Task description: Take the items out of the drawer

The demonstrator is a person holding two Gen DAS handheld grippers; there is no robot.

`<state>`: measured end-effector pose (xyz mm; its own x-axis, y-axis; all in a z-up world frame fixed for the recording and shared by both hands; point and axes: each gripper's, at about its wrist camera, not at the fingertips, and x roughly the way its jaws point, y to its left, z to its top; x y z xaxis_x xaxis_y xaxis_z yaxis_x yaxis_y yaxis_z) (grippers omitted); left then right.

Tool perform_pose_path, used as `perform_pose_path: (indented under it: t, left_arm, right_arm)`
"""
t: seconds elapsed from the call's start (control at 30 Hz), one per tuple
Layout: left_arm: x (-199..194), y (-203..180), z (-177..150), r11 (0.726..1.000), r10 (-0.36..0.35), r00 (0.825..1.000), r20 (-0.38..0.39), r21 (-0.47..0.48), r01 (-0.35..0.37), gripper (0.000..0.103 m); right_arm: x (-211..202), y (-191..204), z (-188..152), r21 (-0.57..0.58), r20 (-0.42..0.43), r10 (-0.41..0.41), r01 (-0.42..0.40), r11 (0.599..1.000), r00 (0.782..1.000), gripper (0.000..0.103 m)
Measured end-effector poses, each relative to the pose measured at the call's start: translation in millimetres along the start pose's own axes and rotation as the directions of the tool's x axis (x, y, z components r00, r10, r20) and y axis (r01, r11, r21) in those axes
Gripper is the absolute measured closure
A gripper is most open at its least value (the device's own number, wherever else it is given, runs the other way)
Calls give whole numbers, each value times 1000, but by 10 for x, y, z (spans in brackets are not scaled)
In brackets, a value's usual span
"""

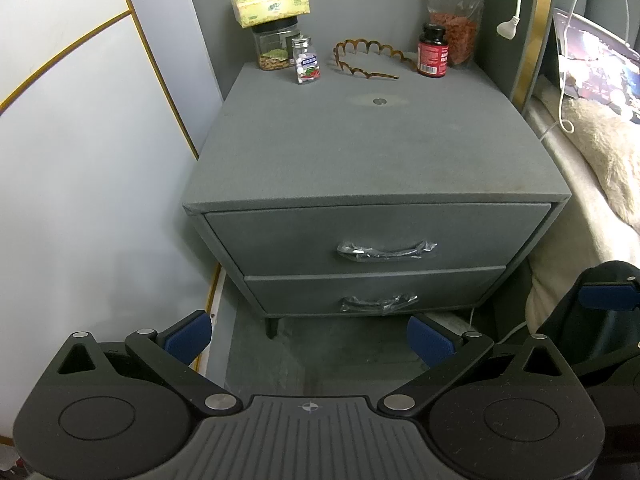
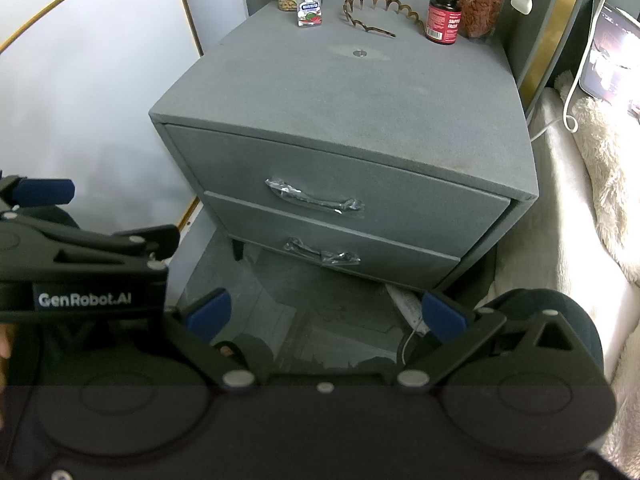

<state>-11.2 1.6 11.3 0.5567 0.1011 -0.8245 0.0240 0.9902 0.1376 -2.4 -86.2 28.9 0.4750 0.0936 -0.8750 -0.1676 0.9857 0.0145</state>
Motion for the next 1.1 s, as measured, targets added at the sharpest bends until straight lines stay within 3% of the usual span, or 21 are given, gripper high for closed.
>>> perform_pose_path:
  t: [1.1]
  left_arm:
    - [9, -1, -32, 1000, -3, 1000, -1, 3, 3, 0]
  right_arm:
    - [5, 12, -26, -7, 2, 13, -13, 1000, 1000, 0]
